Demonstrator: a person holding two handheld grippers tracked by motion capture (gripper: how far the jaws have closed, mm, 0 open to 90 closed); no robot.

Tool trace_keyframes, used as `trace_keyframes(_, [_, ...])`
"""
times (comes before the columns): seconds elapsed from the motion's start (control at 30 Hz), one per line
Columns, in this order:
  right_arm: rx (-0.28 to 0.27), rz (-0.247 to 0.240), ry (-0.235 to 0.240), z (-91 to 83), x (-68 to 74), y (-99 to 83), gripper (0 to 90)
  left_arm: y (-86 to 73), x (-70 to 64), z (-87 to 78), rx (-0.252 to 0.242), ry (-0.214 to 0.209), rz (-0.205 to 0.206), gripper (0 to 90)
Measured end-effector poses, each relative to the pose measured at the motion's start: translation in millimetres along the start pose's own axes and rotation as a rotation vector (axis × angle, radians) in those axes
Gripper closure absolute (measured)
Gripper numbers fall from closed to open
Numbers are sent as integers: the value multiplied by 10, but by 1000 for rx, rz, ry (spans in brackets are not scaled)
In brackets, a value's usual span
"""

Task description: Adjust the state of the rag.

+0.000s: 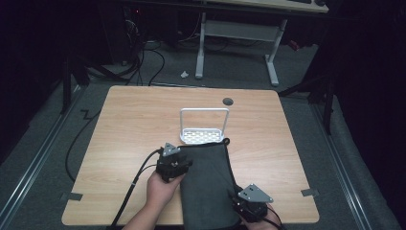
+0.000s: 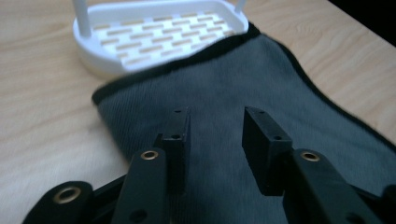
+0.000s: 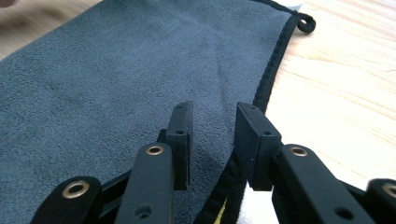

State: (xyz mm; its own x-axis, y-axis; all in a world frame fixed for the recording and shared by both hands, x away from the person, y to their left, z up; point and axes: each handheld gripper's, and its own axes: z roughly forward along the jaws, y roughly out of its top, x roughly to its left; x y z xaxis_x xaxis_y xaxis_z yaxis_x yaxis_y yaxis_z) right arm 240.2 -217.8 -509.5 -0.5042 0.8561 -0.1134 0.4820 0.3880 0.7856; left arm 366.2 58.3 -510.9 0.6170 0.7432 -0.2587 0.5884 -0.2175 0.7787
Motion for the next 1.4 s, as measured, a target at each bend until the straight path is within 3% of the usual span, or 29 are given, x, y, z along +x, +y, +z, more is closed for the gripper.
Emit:
trace_keyframes(0.13, [2, 3, 2, 8, 0, -7, 683, -165, -39, -120, 10, -18, 2, 667])
trace_keyframes(0.4, [13, 15, 6, 65, -73, 5, 697, -355, -235, -206, 42, -48, 57, 673])
trace_keyframes(0.5, [27, 30, 23, 137, -122, 55, 721, -352, -298, -175, 78, -21, 71, 671])
trace_keyframes(0.57, [51, 28, 27, 295, -169, 148, 781, -339, -320, -150, 87, 4, 97, 669])
trace_keyframes(0.7, [59, 32, 18, 475, -229, 283, 813, -324, -275, -79, 117, 26, 100, 690])
trace_keyframes(0.8, [53, 51, 3, 670, -314, 430, 826, -340, -282, -63, 116, 47, 135, 731])
trace_keyframes(0.97, [111, 46, -32, 951, -408, 526, 834, -336, -173, -95, 109, 62, 133, 744])
trace_keyframes(1.03, [111, 60, -22, 984, -427, 514, 841, -335, -115, -110, 106, 55, 124, 755])
trace_keyframes(1.17, [111, 35, -18, 987, -385, 513, 846, -326, -56, -116, 103, 60, 128, 766])
trace_keyframes(1.4, [114, 32, -5, 964, -355, 497, 847, -348, -6, -160, 104, 42, 122, 777])
